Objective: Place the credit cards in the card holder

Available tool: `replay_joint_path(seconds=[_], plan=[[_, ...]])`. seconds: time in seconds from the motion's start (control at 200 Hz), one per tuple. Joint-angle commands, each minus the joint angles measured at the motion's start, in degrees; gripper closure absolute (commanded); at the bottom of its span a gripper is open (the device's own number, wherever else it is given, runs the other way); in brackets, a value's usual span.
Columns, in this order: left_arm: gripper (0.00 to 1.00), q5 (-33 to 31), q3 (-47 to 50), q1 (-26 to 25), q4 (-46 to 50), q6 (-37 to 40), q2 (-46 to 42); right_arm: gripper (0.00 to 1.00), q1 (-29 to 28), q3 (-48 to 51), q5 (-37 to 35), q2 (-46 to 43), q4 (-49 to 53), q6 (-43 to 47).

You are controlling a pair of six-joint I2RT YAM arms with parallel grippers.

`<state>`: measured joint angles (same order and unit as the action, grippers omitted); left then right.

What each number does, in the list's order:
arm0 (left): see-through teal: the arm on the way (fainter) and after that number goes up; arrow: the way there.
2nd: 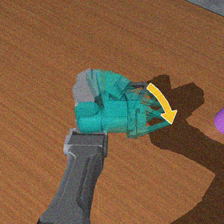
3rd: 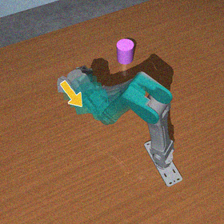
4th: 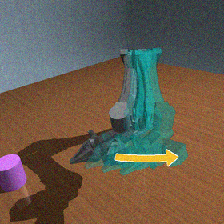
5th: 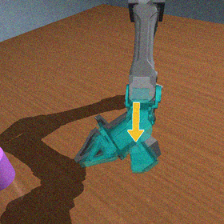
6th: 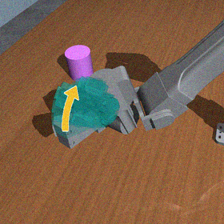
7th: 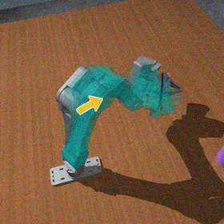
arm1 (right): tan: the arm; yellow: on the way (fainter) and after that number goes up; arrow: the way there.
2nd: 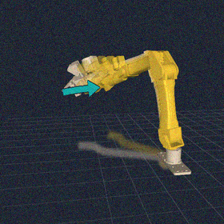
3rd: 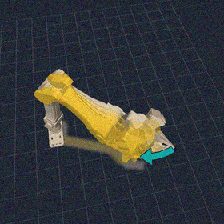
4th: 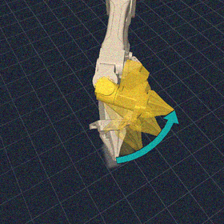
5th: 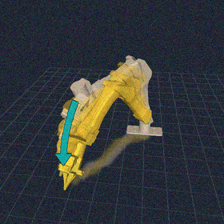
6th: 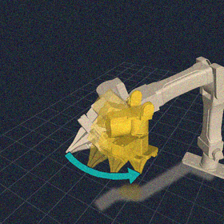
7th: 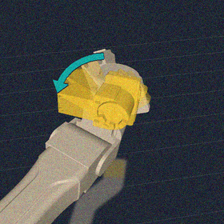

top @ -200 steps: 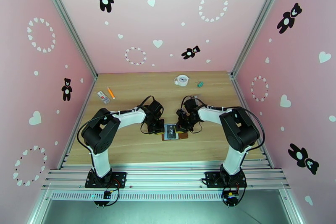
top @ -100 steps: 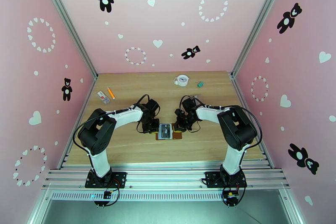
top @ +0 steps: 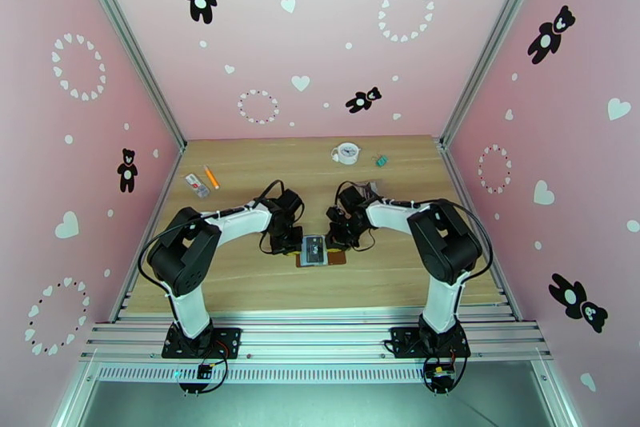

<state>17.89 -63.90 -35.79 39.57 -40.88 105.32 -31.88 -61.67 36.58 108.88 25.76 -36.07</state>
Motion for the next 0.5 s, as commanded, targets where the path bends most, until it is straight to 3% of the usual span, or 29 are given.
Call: replay_joint_path(seconds=[0.0, 0.495], plan=[[1.0, -0.3, 2.2, 0.2, -0.5, 0.7, 1.8, 1.0, -1.8, -2.1, -1.4, 2.3, 0.6, -1.4], [1.0, -0.1, 2.8, 0.2, -1.3, 1.1, 2.5, 1.0, -5.2, -6.0, 0.7, 3.6, -0.9, -2.2]])
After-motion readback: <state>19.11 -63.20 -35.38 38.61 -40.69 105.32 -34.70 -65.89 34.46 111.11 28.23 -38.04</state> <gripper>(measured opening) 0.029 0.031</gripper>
